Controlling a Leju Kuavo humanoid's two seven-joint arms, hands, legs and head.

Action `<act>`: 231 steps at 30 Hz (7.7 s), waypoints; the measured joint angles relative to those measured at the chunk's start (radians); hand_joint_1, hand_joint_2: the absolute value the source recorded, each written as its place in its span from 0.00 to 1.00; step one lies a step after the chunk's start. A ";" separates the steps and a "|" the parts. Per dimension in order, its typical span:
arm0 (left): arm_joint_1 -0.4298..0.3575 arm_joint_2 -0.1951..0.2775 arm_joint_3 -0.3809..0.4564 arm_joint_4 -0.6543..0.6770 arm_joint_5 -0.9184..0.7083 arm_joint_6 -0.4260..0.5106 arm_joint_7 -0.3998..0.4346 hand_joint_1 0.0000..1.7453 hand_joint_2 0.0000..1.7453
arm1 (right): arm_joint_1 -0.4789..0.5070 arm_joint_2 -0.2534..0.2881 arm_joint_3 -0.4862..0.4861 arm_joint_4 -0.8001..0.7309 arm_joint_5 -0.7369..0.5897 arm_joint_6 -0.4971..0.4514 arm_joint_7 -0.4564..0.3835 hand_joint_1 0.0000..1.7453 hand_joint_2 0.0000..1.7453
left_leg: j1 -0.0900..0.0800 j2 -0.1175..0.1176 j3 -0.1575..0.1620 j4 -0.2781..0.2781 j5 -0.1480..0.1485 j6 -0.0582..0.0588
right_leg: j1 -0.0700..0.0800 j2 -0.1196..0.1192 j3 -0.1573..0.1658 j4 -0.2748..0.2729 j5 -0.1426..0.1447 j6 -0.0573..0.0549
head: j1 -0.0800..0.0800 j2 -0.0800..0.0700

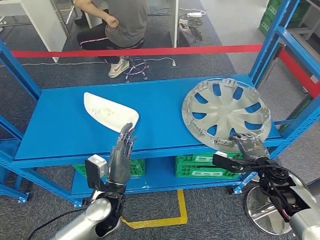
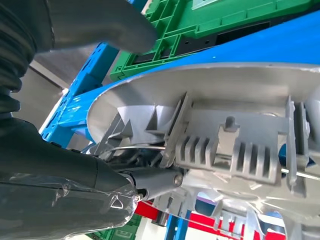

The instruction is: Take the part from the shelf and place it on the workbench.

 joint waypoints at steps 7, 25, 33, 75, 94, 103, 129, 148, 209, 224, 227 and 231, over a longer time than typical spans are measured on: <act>0.001 -0.002 0.000 0.000 0.000 -0.004 0.001 0.00 0.00 | 0.004 0.000 -0.024 -0.009 -0.001 0.000 -0.005 1.00 1.00 | 0.000 0.000 0.000 0.000 0.000 0.000 | 0.000 0.000 0.001 0.000 0.000 0.000 | 0.000 0.000; 0.003 -0.003 0.000 0.000 -0.023 -0.005 0.018 0.00 0.00 | 0.040 -0.013 -0.077 -0.051 -0.009 0.001 0.019 1.00 1.00 | 0.000 0.000 0.000 0.000 -0.001 0.001 | 0.000 0.000 0.001 0.000 0.000 0.000 | 0.001 0.000; 0.003 -0.003 0.000 0.000 -0.030 -0.005 0.021 0.00 0.00 | 0.049 -0.019 -0.095 -0.067 -0.010 0.000 0.020 1.00 1.00 | 0.000 -0.001 0.000 0.000 -0.001 0.001 | 0.000 -0.001 0.001 0.000 0.000 0.000 | 0.001 0.000; -0.103 -0.075 0.000 0.129 -0.003 -0.117 -0.032 0.00 0.00 | 0.209 -0.068 -0.313 -0.873 -0.469 -0.042 -0.092 1.00 1.00 | 0.000 0.002 -0.017 0.001 -0.001 0.001 | -0.001 0.002 -0.017 0.001 0.001 0.002 | 0.002 0.000; -0.108 -0.084 0.000 0.155 -0.038 -0.068 -0.009 0.00 0.00 | 0.213 -0.066 -0.349 -1.166 -0.548 -0.060 -0.120 1.00 1.00 | 0.000 0.002 -0.019 0.001 -0.001 0.001 | 0.000 0.002 -0.019 0.001 0.001 0.001 | 0.004 0.000; -0.110 -0.092 0.000 0.157 -0.082 -0.057 -0.042 0.00 0.00 | 0.239 -0.069 -0.380 -1.274 -0.507 -0.081 -0.112 1.00 1.00 | 0.000 0.002 -0.019 0.001 -0.001 0.001 | -0.001 0.002 -0.019 0.001 0.001 0.001 | 0.004 0.000; -0.114 -0.100 0.000 0.148 -0.129 -0.104 -0.033 0.00 1.00 | 0.331 -0.082 -0.432 -1.383 -0.442 -0.102 -0.083 1.00 1.00 | 0.000 0.002 -0.019 0.001 -0.001 0.001 | -0.001 0.002 -0.019 0.001 0.001 0.001 | 0.004 0.000; -0.115 -0.099 0.000 0.144 -0.120 -0.105 -0.035 0.00 1.00 | 0.373 -0.082 -0.436 -1.385 -0.448 -0.151 -0.080 1.00 1.00 | 0.000 0.002 -0.019 0.001 -0.001 0.001 | 0.000 0.002 -0.019 0.001 0.001 0.001 | 0.004 0.000; -0.132 -0.095 -0.003 0.126 -0.094 -0.068 -0.046 0.00 1.00 | 0.467 -0.092 -0.410 -1.377 -0.508 -0.184 -0.102 1.00 1.00 | -0.033 -0.034 -0.112 0.028 0.048 0.042 | -0.017 0.120 -0.104 0.046 0.028 0.010 | -0.033 0.000; -0.126 -0.098 -0.006 0.122 -0.087 -0.072 -0.038 0.00 1.00 | 0.479 -0.092 -0.399 -1.375 -0.521 -0.182 -0.100 1.00 1.00 | -0.004 0.105 -0.089 0.032 0.036 -0.002 | -0.019 -0.034 -0.055 0.042 -0.009 0.032 | 0.004 0.000; -0.127 -0.098 -0.006 0.122 -0.086 -0.072 -0.038 0.00 1.00 | 0.479 -0.092 -0.397 -1.375 -0.521 -0.182 -0.100 1.00 1.00 | 0.005 0.077 -0.107 0.083 -0.003 -0.016 | -0.021 -0.007 -0.056 0.039 -0.002 0.012 | -0.002 0.000; -0.125 -0.094 -0.006 0.122 -0.085 -0.074 -0.038 0.00 1.00 | 0.478 -0.092 -0.393 -1.375 -0.522 -0.181 -0.099 1.00 1.00 | 0.009 0.019 -0.224 0.326 -0.110 -0.022 | -0.020 0.034 -0.063 0.039 0.004 -0.001 | -0.014 0.000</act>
